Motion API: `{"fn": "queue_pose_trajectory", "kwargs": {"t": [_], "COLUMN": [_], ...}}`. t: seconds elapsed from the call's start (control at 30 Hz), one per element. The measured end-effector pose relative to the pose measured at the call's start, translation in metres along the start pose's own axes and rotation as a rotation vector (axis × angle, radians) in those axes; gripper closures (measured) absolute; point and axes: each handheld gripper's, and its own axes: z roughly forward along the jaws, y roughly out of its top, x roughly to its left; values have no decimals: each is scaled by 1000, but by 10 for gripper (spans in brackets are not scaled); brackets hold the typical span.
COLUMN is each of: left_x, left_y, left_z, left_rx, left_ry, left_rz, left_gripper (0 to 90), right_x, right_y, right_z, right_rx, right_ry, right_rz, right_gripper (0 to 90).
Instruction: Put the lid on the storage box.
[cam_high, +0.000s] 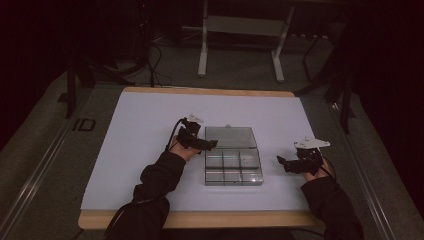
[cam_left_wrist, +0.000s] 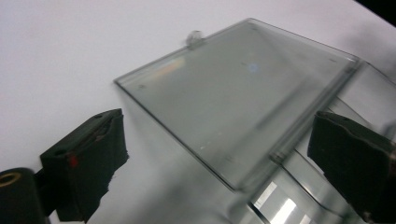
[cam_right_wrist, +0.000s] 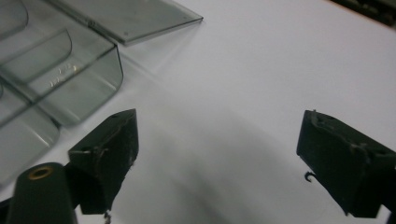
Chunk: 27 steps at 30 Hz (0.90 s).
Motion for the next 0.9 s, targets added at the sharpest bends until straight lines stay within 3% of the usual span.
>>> {"fn": "queue_pose_trajectory", "kwargs": {"t": [0.07, 0.1, 0.13, 0.2, 0.27, 0.33, 0.47, 0.53, 0.67, 0.8, 0.9], "left_x": [4, 5, 6, 6, 6, 8, 11, 14, 18, 23, 25], "left_y": [2, 3, 3, 3, 3, 1, -2, -3, -5, -4, -4], "left_z": [4, 7, 8, 10, 11, 13, 17, 20, 21, 21, 22], "left_rx": [12, 15, 19, 34, 43, 55, 106, 128, 135, 150, 159], "left_ry": [2, 4, 5, 17, 29, -6, -31, -83, -126, -203, -226], "left_rz": [-52, -78, -86, -95, -123, -162, -201, -248, -288, -319, -344], "left_gripper": [66, 75, 82, 83, 167, 168, 228, 238, 267, 381, 426], "right_x": [2, 2, 2, 4, 5, 6, 5, 5, 4, 4, 4], "right_y": [0, 0, 0, -1, -2, -3, -2, -2, -1, -1, 0], "right_z": [3, 4, 5, 7, 10, 11, 11, 10, 9, 9, 9], "right_rx": [14, 17, 16, 33, 48, 54, 57, 59, 57, 61, 62], "right_ry": [-34, -23, 2, -7, -5, -1, 6, 4, 2, -4, 0], "right_rz": [4, 17, 27, 14, 0, -3, -1, -5, -4, -5, -4], "right_gripper": [117, 114, 114, 115, 115, 115, 131, 133, 138, 144, 145]}}
